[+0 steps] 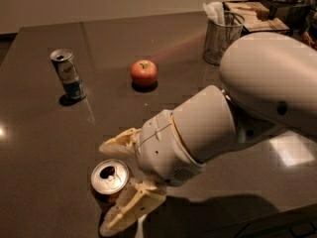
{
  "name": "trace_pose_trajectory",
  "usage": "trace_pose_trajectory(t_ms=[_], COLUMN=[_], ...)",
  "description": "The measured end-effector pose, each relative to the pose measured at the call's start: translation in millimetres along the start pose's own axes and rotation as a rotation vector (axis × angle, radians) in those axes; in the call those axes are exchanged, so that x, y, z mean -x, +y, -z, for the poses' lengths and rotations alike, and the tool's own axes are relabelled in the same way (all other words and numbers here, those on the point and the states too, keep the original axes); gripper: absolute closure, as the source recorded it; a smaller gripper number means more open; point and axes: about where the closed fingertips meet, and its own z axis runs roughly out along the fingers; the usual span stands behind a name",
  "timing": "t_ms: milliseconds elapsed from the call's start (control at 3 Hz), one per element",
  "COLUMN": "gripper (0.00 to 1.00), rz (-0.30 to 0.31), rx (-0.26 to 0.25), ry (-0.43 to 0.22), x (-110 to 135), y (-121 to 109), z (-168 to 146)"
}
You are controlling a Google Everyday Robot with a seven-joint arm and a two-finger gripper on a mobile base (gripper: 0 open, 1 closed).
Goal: Pick orange can
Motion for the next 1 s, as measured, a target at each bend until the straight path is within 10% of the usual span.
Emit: trace_pose_trajectory(t_ms=[1000], gripper=[0.93], rz=[0.003], rx=[-0.018], ry=[-0.026], x=[23.3], y=[-9.4], z=[27.2])
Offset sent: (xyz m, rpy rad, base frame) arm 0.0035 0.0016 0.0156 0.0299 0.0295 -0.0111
